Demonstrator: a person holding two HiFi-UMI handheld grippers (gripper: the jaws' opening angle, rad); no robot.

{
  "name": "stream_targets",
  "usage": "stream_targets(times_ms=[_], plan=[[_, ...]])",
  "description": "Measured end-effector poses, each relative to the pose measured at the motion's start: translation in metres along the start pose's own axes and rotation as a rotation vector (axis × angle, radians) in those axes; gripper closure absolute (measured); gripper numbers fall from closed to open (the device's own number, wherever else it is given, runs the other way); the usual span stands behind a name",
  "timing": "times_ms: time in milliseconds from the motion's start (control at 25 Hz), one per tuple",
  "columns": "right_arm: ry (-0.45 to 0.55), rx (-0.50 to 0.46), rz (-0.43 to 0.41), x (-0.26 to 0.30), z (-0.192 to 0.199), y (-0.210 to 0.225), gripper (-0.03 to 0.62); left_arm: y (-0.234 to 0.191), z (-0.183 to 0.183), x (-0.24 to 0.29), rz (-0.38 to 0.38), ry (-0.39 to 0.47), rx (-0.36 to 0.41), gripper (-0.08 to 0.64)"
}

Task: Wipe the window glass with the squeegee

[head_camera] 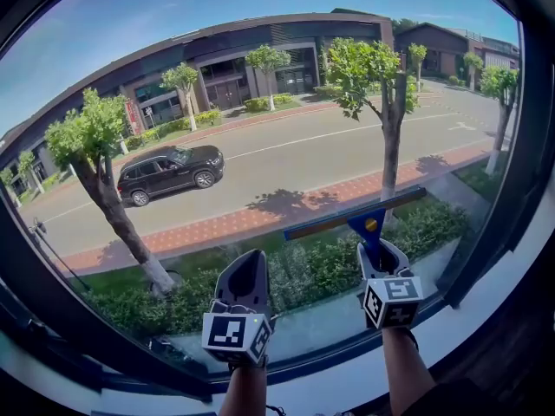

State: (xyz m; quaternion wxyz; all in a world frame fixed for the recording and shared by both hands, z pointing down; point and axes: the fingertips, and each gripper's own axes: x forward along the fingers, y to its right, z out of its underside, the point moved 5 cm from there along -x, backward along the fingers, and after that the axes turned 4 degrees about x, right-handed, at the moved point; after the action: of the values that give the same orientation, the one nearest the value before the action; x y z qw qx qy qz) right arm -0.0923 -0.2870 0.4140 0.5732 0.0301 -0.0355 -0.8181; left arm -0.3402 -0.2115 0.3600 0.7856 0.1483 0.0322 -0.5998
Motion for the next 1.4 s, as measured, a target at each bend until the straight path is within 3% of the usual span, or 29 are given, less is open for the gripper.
stream_targets(times_ms=[360,520,920,1200,1400], plan=[[-0.046,0.013,0.025,-0.002,0.004,-0.002,0.457,-0.012,0.003,-0.011,0.016,-0.026,-0.023,0.558],[-0.065,-0.054,0.023,0.001,0.0,0.008,0.457,-0.008,0.003,-0.013,0.033,-0.022,-0.025,0.558],[-0.14,-0.036,0.039,-0.013,-0.009,0.003,0.457,-0.002,0.004,-0.037,-0.013,-0.054,-0.028,0.558],[-0.072,-0.007,-0.04,-0.023,-0.033,0.007,0.459,0.006,-0.007,-0.056,-0.048,-0.06,-0.016,0.558],[-0.079,0.005,-0.118,-0.039,-0.057,-0.014,0.459,-0.007,-0.039,-0.065,-0.065,-0.049,0.077,0.558]])
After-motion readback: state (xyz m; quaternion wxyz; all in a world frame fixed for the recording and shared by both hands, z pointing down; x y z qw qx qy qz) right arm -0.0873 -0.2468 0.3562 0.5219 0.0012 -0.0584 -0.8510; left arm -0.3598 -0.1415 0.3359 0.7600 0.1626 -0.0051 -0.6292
